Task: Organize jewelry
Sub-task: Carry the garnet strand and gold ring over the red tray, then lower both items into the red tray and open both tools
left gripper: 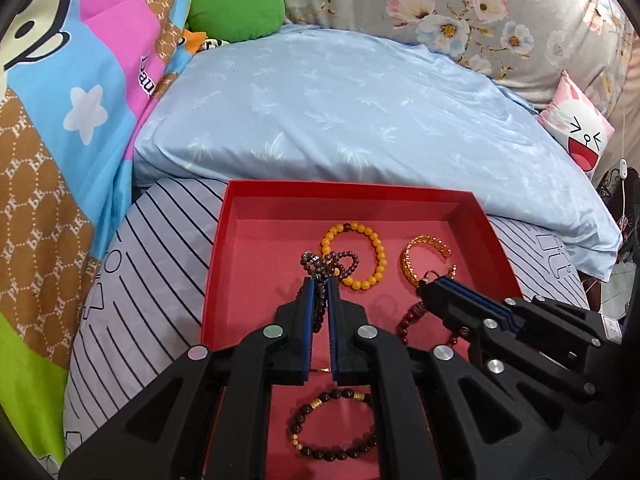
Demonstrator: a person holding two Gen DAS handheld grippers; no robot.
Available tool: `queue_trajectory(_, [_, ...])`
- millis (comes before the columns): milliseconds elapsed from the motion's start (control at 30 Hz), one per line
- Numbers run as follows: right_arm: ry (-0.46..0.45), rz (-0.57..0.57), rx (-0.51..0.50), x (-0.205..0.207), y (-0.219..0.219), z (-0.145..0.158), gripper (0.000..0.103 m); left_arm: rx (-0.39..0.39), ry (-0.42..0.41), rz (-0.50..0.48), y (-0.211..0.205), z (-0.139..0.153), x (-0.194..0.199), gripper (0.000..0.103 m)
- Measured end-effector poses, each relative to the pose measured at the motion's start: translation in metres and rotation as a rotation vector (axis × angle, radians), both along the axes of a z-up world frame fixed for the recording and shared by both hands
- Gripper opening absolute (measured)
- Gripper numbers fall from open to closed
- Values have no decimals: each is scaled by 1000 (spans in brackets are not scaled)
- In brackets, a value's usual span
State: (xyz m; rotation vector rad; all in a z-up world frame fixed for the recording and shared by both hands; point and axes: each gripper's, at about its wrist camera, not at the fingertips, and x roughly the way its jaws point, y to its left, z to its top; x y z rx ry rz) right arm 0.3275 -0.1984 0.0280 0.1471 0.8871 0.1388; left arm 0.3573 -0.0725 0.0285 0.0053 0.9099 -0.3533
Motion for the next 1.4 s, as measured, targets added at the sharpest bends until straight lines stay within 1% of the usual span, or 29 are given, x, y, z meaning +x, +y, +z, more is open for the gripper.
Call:
queue_trajectory(200, [17,-17,8,7,-4,-8,5,25,1,0,-2,-10,4,6])
queue_trajectory(267, [13,-23,7,6,-5,-7,8,28,-8,8,-2,-10,3,8])
queue_trajectory(300, [12,-27,5,5,-6,-7,9,27,-15,11,-1,-9,3,8])
queue_trajectory(400, [7,-32,8,2,-6,-4,10,42,-29,25,-1,-6,1,17])
queue_trajectory(433, [-1,-36,5,-1,-7,-1,13,41,-31,28,0,-5,0,22])
queue_trajectory(467, [-8,-37,2,-3,-7,1,18,40,-34,32,1,-3,0,28])
queue_trajectory(500, [-14,-37,-1,-5,-6,2,20,40,-36,36,1,-2,-1,31])
queue_trajectory(533, [-24,-38,-9,-9,-6,5,21,40,-44,40,2,0,-4,33])
queue_trajectory(667, [-49,-37,-17,-23,-7,16,22,44,-56,39,3,8,-12,34])
queue_trajectory(800, [-70,-40,-6,-42,-9,28,24,32,-70,43,6,19,-25,34])
queue_trajectory(867, [-86,-48,-11,-56,-11,35,27,25,-78,42,6,26,-34,35])
queue_trajectory(933, [-95,-47,-17,-67,-11,40,27,28,-88,36,6,32,-45,35])
queue_trajectory(1033, [-104,-42,-33,-89,-11,46,27,40,-102,27,5,39,-61,40])
queue_trajectory(1133, [-108,-38,-46,-111,-10,50,27,30,-109,16,6,46,-79,40])
queue_trajectory(1267, [-91,-46,-36,-145,-15,45,28,32,-110,7,11,47,-108,41])
queue_trajectory(1400, [-51,-54,-38,-178,-21,30,28,38,-87,7,20,38,-135,42])
